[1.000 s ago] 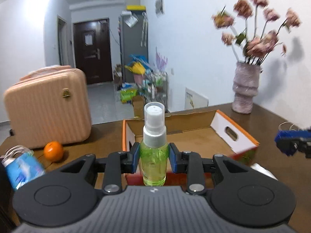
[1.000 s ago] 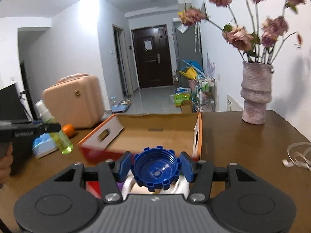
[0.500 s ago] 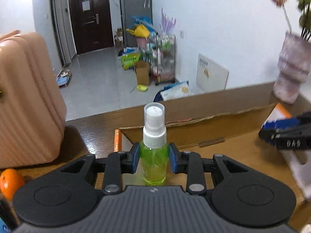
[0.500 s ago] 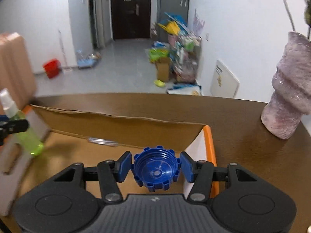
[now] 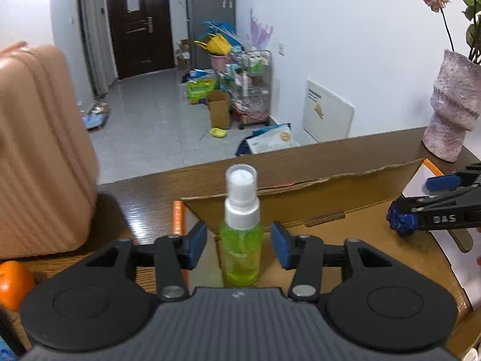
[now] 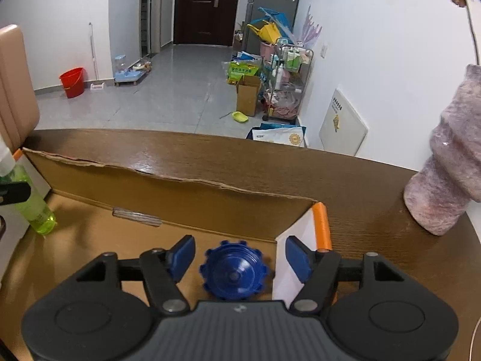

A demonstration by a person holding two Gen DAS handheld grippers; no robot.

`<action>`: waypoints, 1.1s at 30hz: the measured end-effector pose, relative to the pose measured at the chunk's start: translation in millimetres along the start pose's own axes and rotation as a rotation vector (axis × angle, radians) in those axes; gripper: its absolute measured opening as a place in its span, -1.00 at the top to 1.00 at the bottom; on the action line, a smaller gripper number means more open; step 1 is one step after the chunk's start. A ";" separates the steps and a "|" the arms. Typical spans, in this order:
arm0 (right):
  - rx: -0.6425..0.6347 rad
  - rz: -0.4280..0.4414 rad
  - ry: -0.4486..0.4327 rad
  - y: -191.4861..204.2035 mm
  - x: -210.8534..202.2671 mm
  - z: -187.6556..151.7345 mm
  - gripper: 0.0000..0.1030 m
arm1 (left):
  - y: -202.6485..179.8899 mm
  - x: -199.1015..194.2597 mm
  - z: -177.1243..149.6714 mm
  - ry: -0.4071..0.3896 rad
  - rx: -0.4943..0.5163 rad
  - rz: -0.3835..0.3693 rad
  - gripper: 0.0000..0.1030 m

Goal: Organize rigid objects

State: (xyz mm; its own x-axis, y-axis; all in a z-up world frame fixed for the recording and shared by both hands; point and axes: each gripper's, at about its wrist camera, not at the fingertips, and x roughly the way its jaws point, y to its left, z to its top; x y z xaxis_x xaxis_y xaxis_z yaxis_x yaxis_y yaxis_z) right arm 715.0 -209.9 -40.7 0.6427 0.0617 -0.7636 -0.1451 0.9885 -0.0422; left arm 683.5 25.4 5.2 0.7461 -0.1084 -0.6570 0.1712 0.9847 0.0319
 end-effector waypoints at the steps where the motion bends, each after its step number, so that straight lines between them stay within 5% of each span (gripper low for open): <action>1: 0.004 0.004 -0.010 -0.5 -7.5 -0.6 -0.28 | -0.3 -5.8 0.2 -0.004 0.000 0.014 -0.01; 6: -0.010 0.008 -0.048 -1.5 -58.4 0.3 -0.28 | -1.6 -48.0 5.2 -0.019 0.005 0.087 -0.13; 10: -0.003 0.010 -0.101 -6.4 -119.2 -3.8 -0.31 | 3.0 -103.8 7.8 -0.043 -0.024 0.076 -0.21; 13: -0.001 0.018 -0.163 -9.0 -172.4 -21.6 -0.50 | 3.7 -157.3 0.2 -0.096 -0.048 0.093 -0.30; 17: -0.020 0.035 -0.221 -7.9 -230.3 -61.1 -0.51 | -7.3 -222.7 -26.3 -0.141 -0.062 0.085 -0.45; 26: -0.017 0.073 -0.419 9.1 -335.6 -191.5 -0.64 | -40.8 -330.1 -129.9 -0.254 -0.037 0.049 -0.73; 33: -0.034 0.054 -0.502 37.7 -371.3 -312.3 -0.67 | -60.4 -374.8 -249.8 -0.379 -0.061 0.072 -0.94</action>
State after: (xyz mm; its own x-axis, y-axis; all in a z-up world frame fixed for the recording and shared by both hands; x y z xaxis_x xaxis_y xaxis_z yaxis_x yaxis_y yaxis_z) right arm 236.0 -238.6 40.1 0.9149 0.1798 -0.3615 -0.2073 0.9775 -0.0385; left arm 232.9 40.7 61.3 0.9415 -0.0701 -0.3296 0.0797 0.9967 0.0156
